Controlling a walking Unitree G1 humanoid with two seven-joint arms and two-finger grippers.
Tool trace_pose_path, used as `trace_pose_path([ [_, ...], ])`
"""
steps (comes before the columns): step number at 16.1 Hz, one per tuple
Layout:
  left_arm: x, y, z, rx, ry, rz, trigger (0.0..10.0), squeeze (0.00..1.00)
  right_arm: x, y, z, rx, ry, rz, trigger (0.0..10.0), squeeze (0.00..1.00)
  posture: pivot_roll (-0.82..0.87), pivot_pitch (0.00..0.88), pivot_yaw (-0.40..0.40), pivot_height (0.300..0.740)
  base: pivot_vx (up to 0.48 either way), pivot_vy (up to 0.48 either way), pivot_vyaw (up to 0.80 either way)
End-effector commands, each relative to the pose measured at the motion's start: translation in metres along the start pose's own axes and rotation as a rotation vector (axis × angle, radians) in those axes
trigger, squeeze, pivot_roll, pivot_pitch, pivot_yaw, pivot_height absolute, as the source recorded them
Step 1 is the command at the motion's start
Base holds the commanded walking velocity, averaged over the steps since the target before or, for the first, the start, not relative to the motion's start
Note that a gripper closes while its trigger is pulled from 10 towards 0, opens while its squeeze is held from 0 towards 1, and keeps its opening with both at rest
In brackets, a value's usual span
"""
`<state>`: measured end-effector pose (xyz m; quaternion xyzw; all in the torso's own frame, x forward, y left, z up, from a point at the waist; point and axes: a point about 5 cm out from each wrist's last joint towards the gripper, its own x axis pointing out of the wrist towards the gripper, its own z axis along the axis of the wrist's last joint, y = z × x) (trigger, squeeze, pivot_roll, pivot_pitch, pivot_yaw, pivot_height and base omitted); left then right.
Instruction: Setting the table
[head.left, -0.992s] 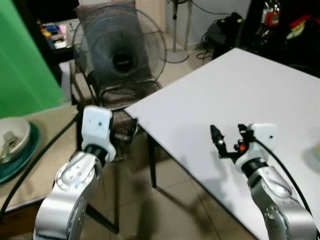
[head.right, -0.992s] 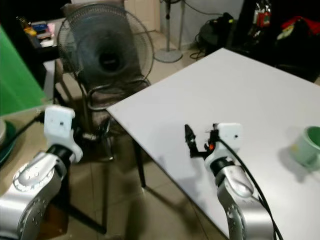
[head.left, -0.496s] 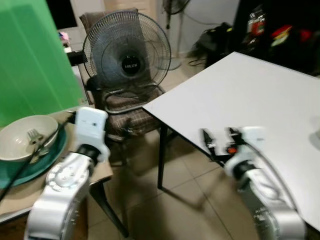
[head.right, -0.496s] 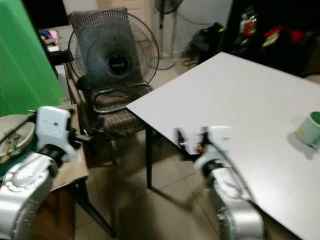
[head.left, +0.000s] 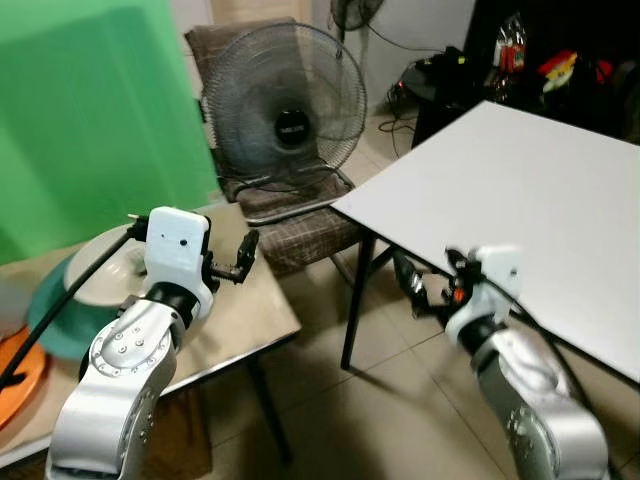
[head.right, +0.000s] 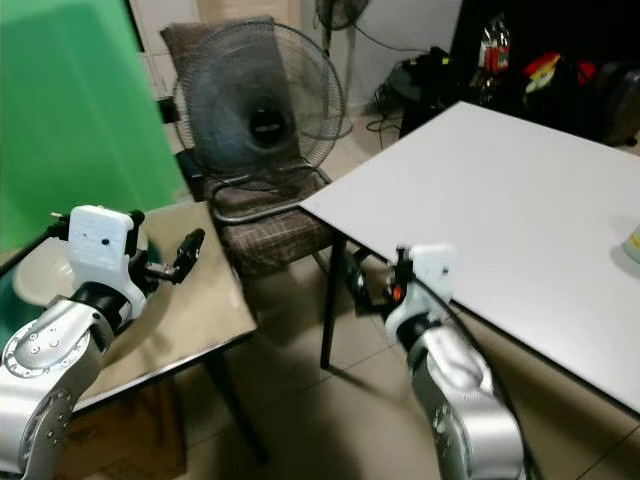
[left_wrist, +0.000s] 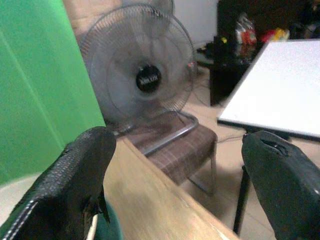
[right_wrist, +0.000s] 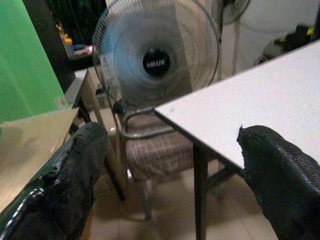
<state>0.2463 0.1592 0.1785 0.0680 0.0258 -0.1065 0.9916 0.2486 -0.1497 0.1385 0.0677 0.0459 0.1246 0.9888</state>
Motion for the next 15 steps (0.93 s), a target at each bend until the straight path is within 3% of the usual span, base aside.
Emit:
trace_pose_path([
  [1, -0.002, 0.003, 0.003, 0.011, -0.009, 0.024, 10.0, 0.0, 0.002, -0.004, 0.001, -0.005, 0.001, -0.002, 10.0, 0.0, -0.02, 0.011, 0.041, 0.74, 0.0, 0.356, 0.0],
  [4, 0.0, 0.004, 0.006, 0.016, -0.021, 0.041, 10.0, 0.0, 0.006, -0.004, 0.007, -0.051, -0.015, 0.025, 10.0, 0.0, -0.02, 0.008, 0.041, 0.74, 0.0, 0.326, 0.27],
  [11, 0.009, 0.009, 0.013, 0.025, -0.044, 0.068, 10.0, 0.0, 0.013, -0.008, 0.02, -0.049, -0.056, 0.034, 10.0, 0.0, -0.02, 0.011, 0.06, 0.74, 0.0, -0.414, 0.8],
  [15, 0.01, 0.013, 0.012, 0.023, -0.033, 0.104, 10.0, 0.0, 0.018, -0.02, 0.028, 0.022, -0.071, -0.033, 10.0, 0.0, -0.03, 0.012, 0.058, 0.74, 0.0, 0.0, 0.2],
])
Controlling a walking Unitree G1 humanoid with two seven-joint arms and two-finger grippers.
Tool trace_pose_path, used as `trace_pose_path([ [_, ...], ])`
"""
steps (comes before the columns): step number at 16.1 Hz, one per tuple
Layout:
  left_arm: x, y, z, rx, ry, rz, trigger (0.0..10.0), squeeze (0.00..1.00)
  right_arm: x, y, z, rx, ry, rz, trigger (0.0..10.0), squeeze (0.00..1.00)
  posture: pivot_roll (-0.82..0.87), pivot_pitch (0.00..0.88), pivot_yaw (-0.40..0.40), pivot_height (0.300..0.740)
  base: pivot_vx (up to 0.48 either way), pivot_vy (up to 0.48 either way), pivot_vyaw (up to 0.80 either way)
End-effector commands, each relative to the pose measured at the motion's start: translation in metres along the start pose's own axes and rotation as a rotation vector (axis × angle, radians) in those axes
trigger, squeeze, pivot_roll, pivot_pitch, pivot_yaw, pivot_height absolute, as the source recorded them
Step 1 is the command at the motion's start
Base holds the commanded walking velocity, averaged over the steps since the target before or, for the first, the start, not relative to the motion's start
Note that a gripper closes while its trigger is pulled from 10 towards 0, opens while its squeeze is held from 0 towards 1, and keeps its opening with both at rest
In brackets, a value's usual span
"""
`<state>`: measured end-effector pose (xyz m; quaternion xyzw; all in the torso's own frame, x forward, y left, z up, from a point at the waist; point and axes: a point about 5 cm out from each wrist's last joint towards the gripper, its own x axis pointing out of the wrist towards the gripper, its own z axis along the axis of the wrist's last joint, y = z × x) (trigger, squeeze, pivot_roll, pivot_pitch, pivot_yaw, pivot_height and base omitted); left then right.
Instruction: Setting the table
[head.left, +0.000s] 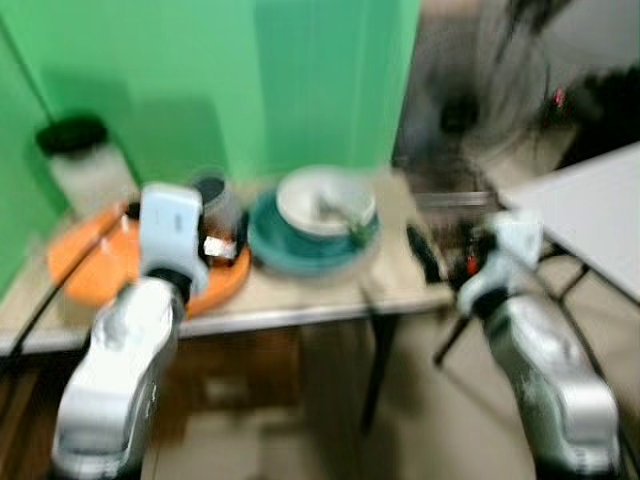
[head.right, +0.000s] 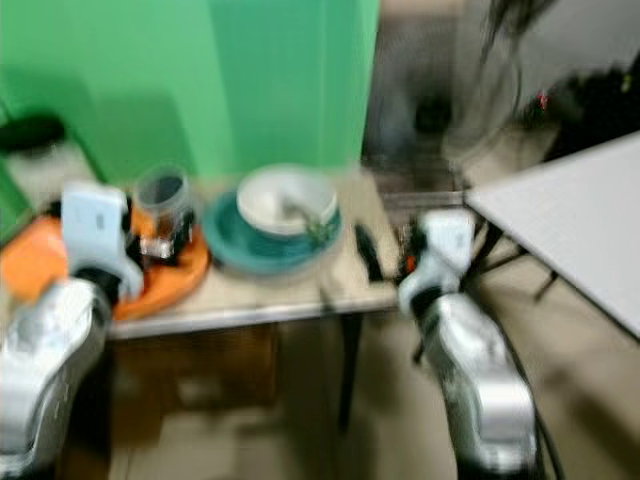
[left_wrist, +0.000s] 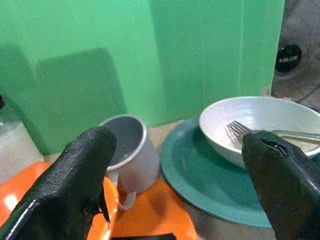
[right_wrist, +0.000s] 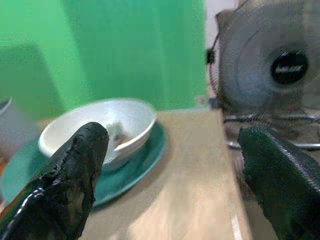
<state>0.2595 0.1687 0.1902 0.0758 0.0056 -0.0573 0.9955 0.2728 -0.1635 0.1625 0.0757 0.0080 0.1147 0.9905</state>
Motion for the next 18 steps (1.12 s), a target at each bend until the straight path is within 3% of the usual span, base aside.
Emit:
trace_pose_path([
  [1, 0.001, -0.001, -0.001, -0.007, 0.022, 0.005, 10.0, 0.0, 0.001, -0.007, 0.006, 0.026, -0.001, -0.023, 10.0, 0.0, -0.03, 0.013, 0.053, 0.74, 0.0, 0.0, 0.0],
  [2, 0.001, -0.001, -0.002, -0.009, 0.03, 0.007, 10.0, 0.0, 0.002, -0.007, 0.008, 0.033, -0.006, -0.015, 10.0, 0.0, -0.03, 0.014, 0.052, 0.74, 0.0, 0.0, 0.0],
  [3, 0.001, -0.004, -0.003, -0.075, 0.034, -0.013, 10.0, 0.15, 0.005, -0.008, 0.011, 0.024, -0.002, -0.013, 10.0, 1.0, -0.03, 0.013, 0.049, 0.74, 0.0, 0.0, 0.0],
  [4, 0.001, -0.006, -0.002, -0.071, 0.03, -0.012, 10.0, 0.63, 0.007, -0.009, 0.014, 0.014, -0.005, -0.017, 10.0, 1.0, -0.04, 0.012, 0.045, 0.74, 0.0, 0.0, 0.0],
  [5, 0.001, -0.007, -0.002, -0.062, 0.026, -0.016, 10.0, 1.0, 0.008, -0.008, 0.015, -0.004, -0.004, -0.019, 10.0, 1.0, -0.03, 0.01, 0.04, 0.74, 0.0, 0.0, 0.0],
  [8, -0.001, -0.004, -0.003, -0.033, 0.018, 0.004, 10.0, 1.0, 0.012, -0.005, 0.02, -0.025, -0.025, 0.026, 10.0, 1.0, -0.03, 0.005, 0.033, 0.74, 0.0, 0.0, 0.0],
  [13, 0.001, 0.0, 0.005, 0.008, -0.02, 0.001, 10.0, 1.0, 0.018, 0.007, 0.017, 0.026, 0.017, 0.09, 10.0, 1.0, -0.02, 0.021, 0.016, 0.74, 0.0, 0.0, 0.0],
  [16, 0.003, -0.003, 0.002, -0.006, -0.02, -0.026, 10.0, 1.0, 0.03, 0.014, 0.025, -0.019, 0.061, 0.131, 10.0, 1.0, -0.05, 0.017, 0.025, 0.74, 0.0, 0.0, 0.0],
  [18, 0.004, -0.008, -0.007, 0.037, 0.006, -0.083, 10.0, 1.0, 0.046, 0.017, 0.021, -0.111, 0.191, 0.125, 10.0, 1.0, -0.08, 0.0, 0.041, 0.74, 0.0, 0.0, 0.0],
])
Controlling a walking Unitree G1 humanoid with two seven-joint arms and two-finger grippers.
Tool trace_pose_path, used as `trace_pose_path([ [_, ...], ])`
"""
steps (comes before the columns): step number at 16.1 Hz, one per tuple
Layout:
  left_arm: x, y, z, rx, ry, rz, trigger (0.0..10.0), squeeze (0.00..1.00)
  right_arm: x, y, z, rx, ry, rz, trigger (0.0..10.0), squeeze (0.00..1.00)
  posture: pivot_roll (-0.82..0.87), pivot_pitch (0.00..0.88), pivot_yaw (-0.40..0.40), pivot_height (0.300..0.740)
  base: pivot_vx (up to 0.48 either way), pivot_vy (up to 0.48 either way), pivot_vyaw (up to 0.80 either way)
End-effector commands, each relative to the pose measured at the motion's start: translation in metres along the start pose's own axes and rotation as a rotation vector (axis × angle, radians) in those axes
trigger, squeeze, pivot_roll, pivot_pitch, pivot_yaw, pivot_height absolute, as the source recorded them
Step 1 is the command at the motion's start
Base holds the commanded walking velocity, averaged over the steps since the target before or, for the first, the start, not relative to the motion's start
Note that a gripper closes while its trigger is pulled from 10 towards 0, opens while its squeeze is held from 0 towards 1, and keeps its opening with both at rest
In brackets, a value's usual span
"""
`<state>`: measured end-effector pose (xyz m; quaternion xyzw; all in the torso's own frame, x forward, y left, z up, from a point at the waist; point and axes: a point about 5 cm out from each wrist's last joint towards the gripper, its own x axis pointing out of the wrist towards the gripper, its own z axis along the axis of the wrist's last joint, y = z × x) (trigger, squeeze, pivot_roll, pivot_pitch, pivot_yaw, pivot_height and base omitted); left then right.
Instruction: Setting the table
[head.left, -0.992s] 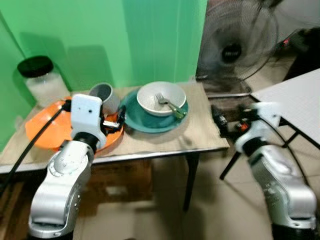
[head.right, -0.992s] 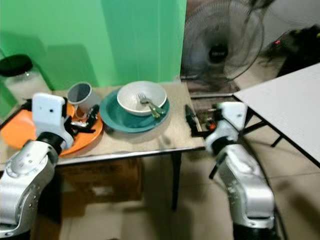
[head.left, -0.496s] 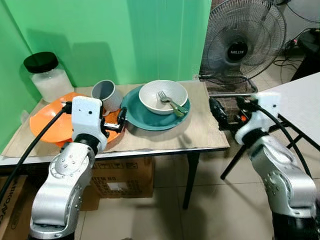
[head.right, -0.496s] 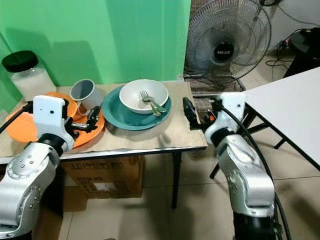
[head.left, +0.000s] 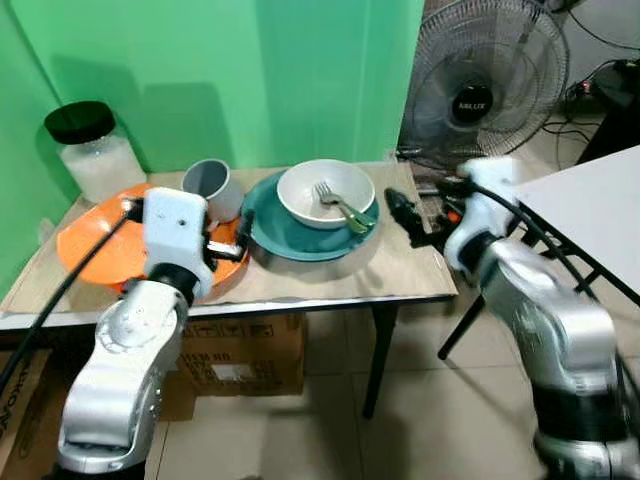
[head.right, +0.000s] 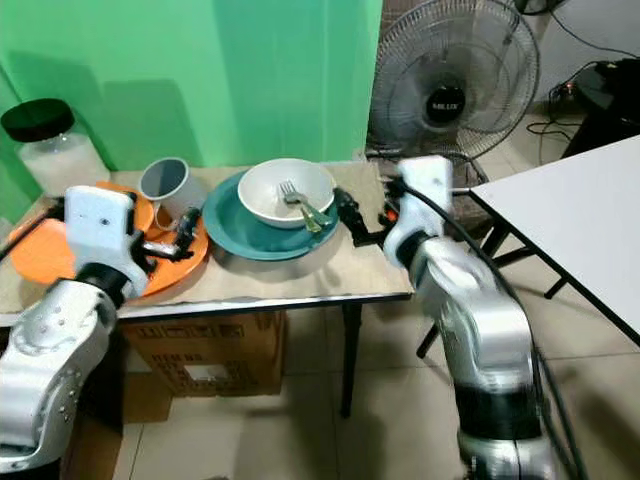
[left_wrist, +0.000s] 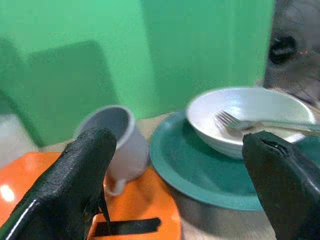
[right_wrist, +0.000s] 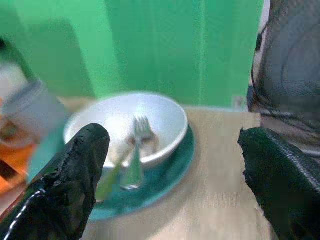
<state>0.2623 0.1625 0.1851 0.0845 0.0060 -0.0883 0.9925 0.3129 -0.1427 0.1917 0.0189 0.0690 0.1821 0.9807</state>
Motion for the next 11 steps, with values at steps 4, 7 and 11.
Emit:
trace_pose_path([
  [4, 0.013, -0.013, 0.004, 0.024, -0.018, -0.107, 10.0, 1.0, 0.028, 0.01, 0.014, -0.029, 0.083, 0.111, 10.0, 1.0, -0.08, 0.0, 0.071, 0.74, 0.0, 0.0, 0.0],
  [7, 0.014, -0.021, 0.009, 0.048, -0.028, -0.19, 10.0, 0.67, 0.044, 0.019, 0.019, -0.023, 0.177, 0.183, 10.0, 0.0, -0.09, 0.0, 0.097, 0.74, 0.0, 0.0, 0.0],
  [11, 0.014, -0.02, 0.005, 0.078, -0.008, -0.269, 10.0, 0.11, 0.072, 0.031, 0.033, -0.088, 0.227, 0.222, 10.0, 0.0, -0.1, 0.007, 0.088, 0.74, 0.0, 0.0, 0.0],
])
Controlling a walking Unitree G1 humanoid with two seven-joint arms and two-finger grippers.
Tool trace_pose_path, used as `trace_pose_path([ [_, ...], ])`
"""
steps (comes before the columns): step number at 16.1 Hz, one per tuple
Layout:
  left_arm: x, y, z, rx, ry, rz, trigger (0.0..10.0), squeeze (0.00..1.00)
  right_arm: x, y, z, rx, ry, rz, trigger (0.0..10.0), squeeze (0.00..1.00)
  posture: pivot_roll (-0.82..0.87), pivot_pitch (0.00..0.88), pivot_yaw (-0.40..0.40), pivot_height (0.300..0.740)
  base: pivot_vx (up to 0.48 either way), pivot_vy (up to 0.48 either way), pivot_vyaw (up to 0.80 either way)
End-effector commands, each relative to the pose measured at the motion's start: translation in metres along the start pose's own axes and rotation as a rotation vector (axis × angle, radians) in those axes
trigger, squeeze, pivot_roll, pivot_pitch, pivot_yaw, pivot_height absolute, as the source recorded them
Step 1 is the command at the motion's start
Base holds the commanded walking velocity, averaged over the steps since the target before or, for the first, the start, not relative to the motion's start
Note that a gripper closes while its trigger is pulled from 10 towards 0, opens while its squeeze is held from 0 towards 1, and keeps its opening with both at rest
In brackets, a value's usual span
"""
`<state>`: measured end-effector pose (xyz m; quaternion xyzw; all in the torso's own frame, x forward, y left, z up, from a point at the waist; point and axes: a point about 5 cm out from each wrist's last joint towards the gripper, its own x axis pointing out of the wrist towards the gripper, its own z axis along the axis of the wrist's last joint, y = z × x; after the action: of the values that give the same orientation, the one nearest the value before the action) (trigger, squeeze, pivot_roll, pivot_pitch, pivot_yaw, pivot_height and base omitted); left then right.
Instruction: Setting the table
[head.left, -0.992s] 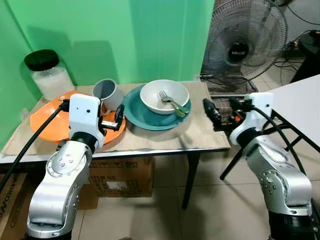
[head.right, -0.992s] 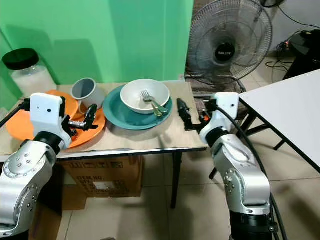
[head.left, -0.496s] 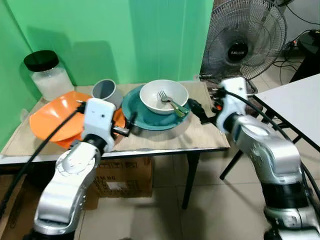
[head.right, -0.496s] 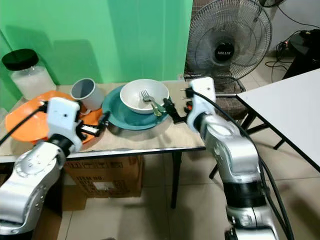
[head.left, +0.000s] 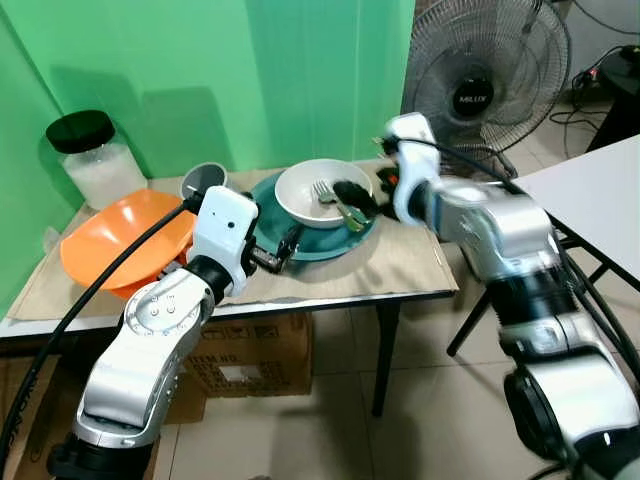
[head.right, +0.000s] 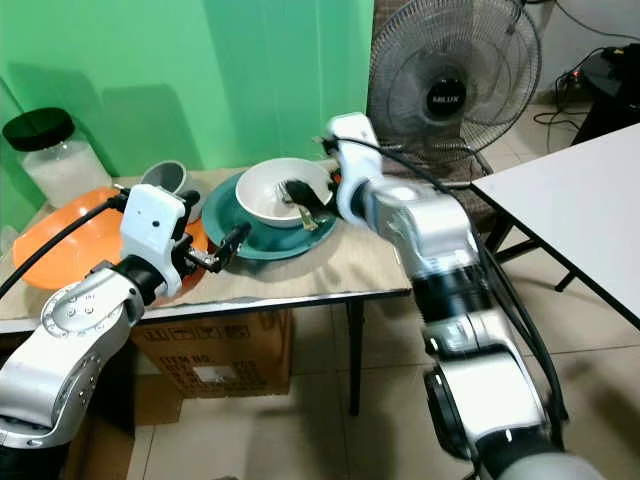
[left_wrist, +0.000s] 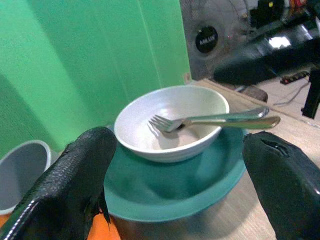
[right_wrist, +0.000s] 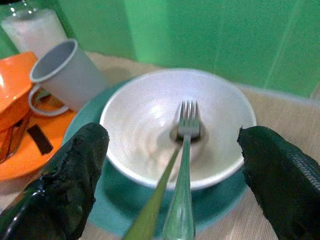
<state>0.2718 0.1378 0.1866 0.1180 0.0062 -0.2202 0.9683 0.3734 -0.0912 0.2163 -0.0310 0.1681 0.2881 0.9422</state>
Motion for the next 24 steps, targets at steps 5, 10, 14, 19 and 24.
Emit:
trace_pose_path([
  [5, -0.01, 0.017, -0.002, -0.025, -0.002, 0.204, 10.0, 0.0, -0.045, -0.014, -0.013, 0.061, -0.358, -0.176, 10.0, 0.0, -0.09, 0.01, 0.042, 0.74, 0.0, 0.0, 0.0],
  [10, -0.007, 0.01, 0.0, -0.054, -0.019, 0.198, 10.0, 0.0, -0.096, -0.013, -0.055, 0.132, -0.413, -0.252, 10.0, 0.0, -0.11, 0.021, 0.089, 0.74, 0.123, 0.0, 0.0],
  [14, -0.001, 0.003, 0.0, -0.07, -0.022, 0.181, 10.0, 0.0, -0.119, -0.013, -0.07, 0.141, -0.41, -0.357, 10.0, 0.0, -0.12, 0.025, 0.106, 0.74, 0.43, 0.0, 0.0],
  [19, -0.004, 0.007, 0.003, -0.073, -0.028, 0.205, 10.0, 0.0, -0.112, 0.0, -0.065, 0.093, -0.404, -0.285, 10.0, 0.0, -0.1, 0.028, 0.084, 0.74, 0.436, 0.0, 0.32],
  [24, -0.008, 0.006, 0.003, -0.071, -0.032, 0.222, 10.0, 0.0, -0.101, -0.001, -0.053, 0.066, -0.421, -0.233, 10.0, 0.0, -0.09, 0.021, 0.055, 0.74, 0.437, 0.0, 0.8],
])
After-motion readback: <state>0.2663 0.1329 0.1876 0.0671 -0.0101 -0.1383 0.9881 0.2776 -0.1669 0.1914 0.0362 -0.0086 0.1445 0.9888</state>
